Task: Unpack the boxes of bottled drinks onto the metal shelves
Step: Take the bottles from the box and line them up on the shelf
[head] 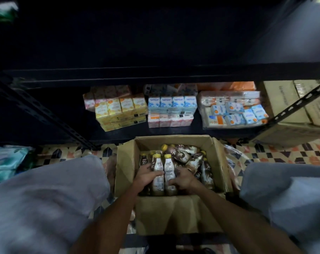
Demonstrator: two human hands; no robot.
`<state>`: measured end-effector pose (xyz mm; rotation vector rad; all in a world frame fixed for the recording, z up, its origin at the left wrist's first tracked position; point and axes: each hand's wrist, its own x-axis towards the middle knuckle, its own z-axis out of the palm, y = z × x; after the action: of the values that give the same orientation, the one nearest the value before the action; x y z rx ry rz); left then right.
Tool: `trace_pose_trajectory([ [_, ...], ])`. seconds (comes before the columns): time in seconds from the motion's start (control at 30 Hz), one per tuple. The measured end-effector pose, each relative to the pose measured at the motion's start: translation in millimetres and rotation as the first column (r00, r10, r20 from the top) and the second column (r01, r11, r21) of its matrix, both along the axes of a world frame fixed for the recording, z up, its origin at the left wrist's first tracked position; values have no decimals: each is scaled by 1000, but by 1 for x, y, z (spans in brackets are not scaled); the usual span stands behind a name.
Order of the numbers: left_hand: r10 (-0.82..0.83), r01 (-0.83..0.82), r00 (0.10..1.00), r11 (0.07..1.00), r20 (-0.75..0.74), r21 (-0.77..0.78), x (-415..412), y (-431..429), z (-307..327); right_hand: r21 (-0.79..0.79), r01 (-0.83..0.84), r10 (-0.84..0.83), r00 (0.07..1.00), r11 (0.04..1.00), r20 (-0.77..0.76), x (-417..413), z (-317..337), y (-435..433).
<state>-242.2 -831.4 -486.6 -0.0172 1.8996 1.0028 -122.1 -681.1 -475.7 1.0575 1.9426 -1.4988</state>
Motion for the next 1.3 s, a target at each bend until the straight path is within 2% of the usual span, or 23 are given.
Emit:
trace_pose_trajectory([
  [0.13,-116,119,991,992,-66,43,0,10,38,81,4,-2,1000,997,-30,4,22,19],
  [0.23,-172,186,968,981,-184,59,-1,17,77,120,-45,63,987,992,-149,2,-2,46],
  [0.37,-263,295,905,954,-335,49,-13,29,136,204,-31,75,974,979,-213,-2,78,55],
  [0.53,-313,415,814,902,-490,114,-23,43,224,275,-29,136,917,961,-376,1,178,63],
  [0.63,-355,490,722,868,-594,76,-38,49,265,275,-3,130,886,961,-444,1,226,69],
  [0.77,-440,601,589,800,-678,3,-49,60,327,353,41,170,821,935,-545,-3,272,82],
  [1.0,-362,638,463,769,-809,21,-74,77,425,414,133,211,697,901,-685,-22,358,101],
  [1.2,-177,554,522,814,-835,174,-101,99,453,398,303,144,611,866,-778,-60,389,115],
  [1.3,-127,482,562,854,-818,198,-108,108,443,388,321,117,621,864,-775,-76,389,113],
])
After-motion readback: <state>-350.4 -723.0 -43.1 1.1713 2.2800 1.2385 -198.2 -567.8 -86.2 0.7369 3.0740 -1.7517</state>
